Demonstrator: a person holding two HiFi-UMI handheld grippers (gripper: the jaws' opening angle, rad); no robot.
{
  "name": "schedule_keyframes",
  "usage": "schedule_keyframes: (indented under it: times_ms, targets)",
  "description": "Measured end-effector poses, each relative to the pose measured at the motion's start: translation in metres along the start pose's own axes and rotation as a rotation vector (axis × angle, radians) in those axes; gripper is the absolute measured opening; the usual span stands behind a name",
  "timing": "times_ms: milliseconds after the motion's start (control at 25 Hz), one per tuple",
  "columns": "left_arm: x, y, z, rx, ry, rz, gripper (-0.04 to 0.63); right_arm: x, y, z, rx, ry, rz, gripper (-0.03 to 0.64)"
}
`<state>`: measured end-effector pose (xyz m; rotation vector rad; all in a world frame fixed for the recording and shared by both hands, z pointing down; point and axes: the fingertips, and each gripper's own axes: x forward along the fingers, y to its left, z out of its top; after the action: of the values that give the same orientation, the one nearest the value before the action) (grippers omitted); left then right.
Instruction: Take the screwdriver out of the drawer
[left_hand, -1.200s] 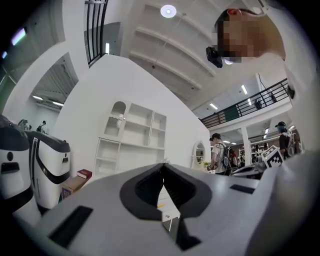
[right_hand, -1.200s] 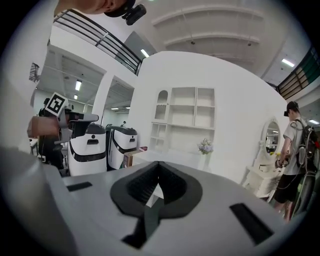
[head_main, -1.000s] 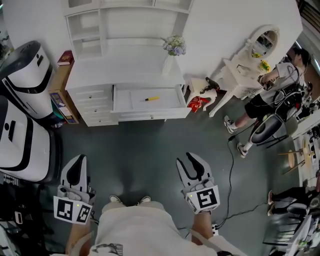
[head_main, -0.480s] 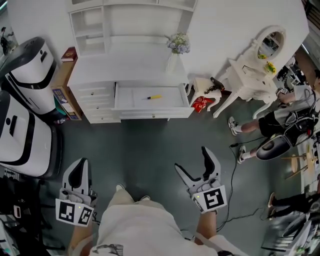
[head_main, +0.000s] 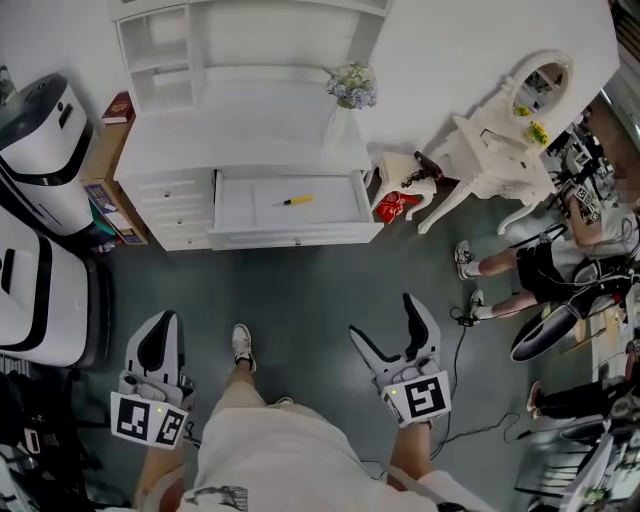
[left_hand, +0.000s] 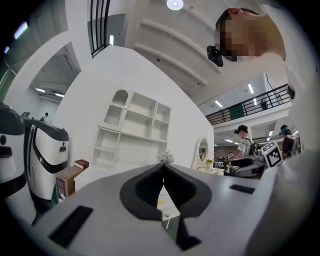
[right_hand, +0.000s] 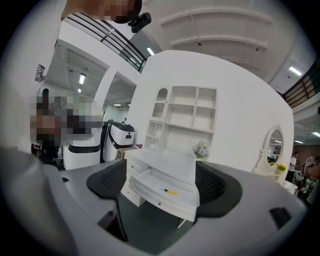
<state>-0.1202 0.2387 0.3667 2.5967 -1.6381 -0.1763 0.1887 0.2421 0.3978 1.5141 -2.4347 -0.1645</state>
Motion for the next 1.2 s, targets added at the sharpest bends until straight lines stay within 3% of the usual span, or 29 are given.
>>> schedule_keyframes:
  times_ms: [480, 640, 960, 1200]
  targets:
    - [0.172, 0.117, 0.011, -0.080, -0.009, -0.069, 0.015, 0.182, -0.049, 0.043, -0.140, 0.082, -0.037, 0.419]
    - [0.215, 0.147, 0.006, -0.118, 0.001, -0.110, 0.015, 0.219, -0.054, 0.045, -0.136, 0.130, -0.060, 0.419]
    - [0.262, 0.165, -0.001, -0.191, 0.002, -0.150, 0.015, 0.258, -0.070, 0.041, -0.149, 0.187, -0.070, 0.419]
    - [0.283, 0.174, 0.000, -0.180, 0.009, -0.098, 0.015, 0.291, -0.081, 0.018, -0.168, 0.233, -0.003, 0.419]
